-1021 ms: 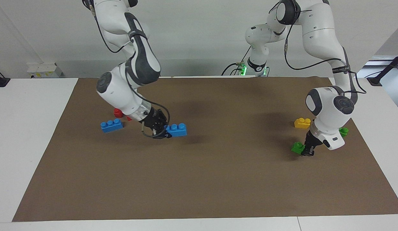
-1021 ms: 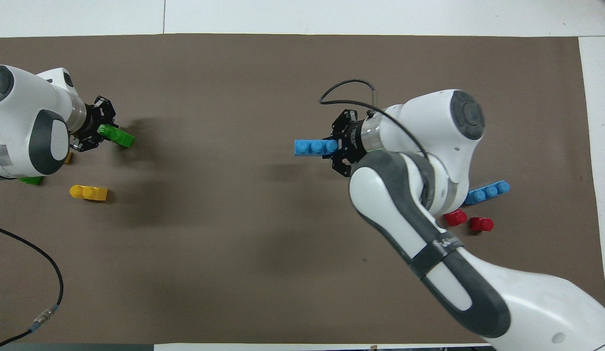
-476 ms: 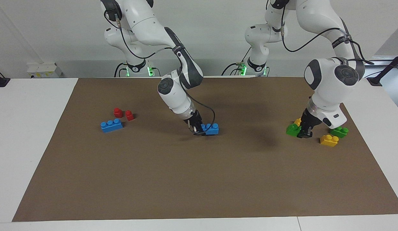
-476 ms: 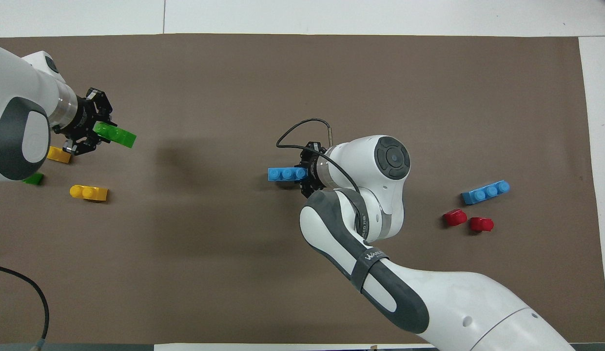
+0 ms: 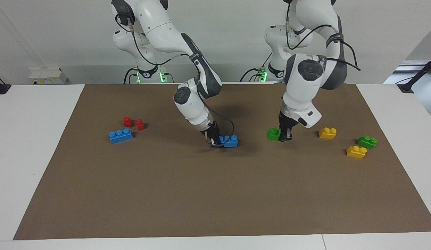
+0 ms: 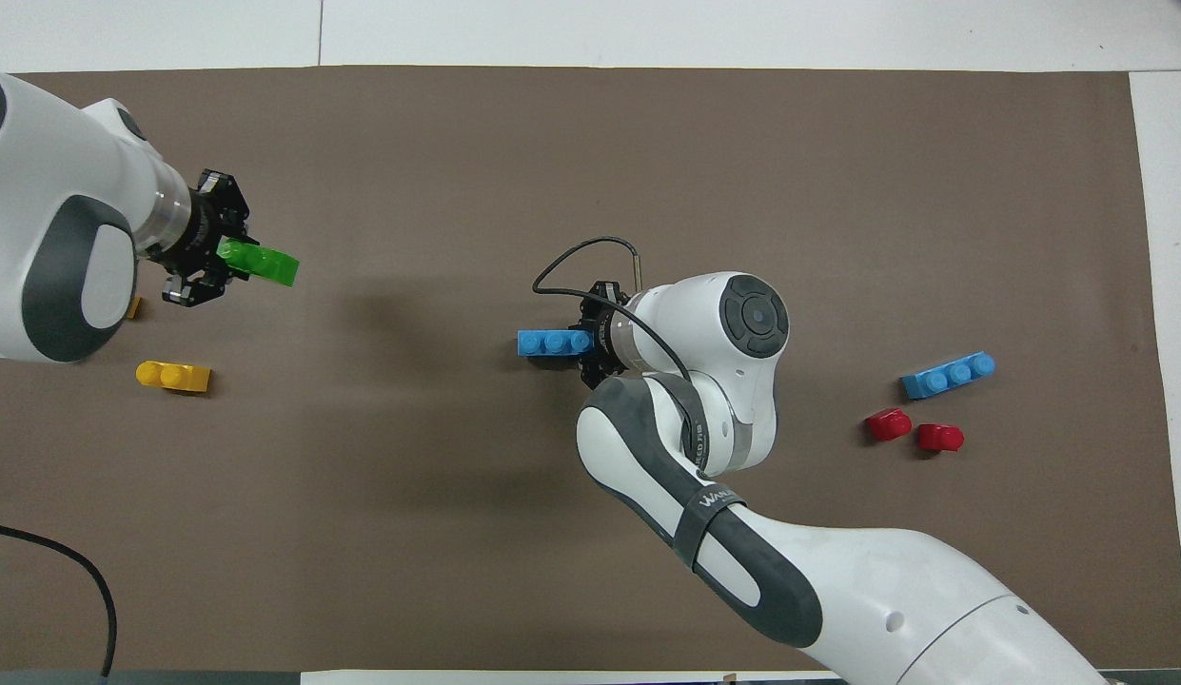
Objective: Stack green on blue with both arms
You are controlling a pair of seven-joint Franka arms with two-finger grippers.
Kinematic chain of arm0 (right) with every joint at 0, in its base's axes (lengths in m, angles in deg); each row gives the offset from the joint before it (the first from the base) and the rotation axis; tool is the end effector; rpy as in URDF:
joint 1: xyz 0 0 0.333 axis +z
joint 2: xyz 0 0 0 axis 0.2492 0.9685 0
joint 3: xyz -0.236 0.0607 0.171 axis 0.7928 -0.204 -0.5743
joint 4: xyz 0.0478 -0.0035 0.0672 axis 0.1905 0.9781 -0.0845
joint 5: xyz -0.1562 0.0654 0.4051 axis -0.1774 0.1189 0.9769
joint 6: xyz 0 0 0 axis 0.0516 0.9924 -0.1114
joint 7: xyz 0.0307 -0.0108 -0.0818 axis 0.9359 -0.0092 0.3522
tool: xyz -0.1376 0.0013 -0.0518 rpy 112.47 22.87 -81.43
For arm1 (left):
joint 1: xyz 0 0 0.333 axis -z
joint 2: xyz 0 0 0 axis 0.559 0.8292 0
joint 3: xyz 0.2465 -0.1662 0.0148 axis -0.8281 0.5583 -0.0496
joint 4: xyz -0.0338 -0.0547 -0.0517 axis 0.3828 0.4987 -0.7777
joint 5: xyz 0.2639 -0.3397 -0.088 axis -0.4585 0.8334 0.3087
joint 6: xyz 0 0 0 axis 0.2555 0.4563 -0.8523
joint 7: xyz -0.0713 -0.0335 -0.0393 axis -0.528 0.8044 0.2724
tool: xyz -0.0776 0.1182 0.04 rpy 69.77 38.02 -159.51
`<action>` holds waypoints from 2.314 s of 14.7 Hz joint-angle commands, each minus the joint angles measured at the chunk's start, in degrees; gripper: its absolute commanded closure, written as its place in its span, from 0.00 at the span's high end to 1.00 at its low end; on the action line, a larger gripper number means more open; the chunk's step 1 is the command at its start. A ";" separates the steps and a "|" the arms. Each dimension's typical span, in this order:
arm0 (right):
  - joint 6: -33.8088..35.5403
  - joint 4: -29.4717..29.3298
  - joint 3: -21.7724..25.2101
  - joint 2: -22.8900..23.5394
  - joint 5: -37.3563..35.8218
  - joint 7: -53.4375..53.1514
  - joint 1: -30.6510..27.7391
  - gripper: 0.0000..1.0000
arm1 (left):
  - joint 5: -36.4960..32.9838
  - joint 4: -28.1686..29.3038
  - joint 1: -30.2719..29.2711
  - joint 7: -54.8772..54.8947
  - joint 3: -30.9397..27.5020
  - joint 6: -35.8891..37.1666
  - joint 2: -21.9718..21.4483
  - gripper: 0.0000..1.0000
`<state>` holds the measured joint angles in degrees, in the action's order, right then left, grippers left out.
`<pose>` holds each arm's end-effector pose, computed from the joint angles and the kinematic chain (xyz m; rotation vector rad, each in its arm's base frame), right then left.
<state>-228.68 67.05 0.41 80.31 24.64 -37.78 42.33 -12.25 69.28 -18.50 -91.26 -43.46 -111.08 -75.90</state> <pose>0.5685 0.3747 0.1926 -1.9483 1.9573 0.3643 0.6075 -0.2511 0.3616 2.4161 1.9902 0.0583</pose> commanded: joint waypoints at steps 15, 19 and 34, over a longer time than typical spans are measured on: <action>-3.63 2.26 -0.03 -0.22 1.49 -0.44 0.49 0.00 | -7.72 5.94 15.89 -28.25 -1.17 -14.73 4.73 0.00; -3.54 2.27 -0.03 -0.22 1.49 -0.36 0.40 0.00 | -7.98 6.29 15.98 -28.33 -1.17 -14.91 5.18 0.00; -1.01 1.65 -0.03 -0.40 2.54 -0.44 -1.08 0.79 | -13.26 6.38 12.04 -17.11 -0.91 -10.53 0.53 1.00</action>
<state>-230.61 68.22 0.55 80.30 25.44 -37.98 42.41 -24.88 75.07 -3.90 -113.46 -44.33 -125.04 -71.15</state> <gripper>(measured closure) 0.471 0.145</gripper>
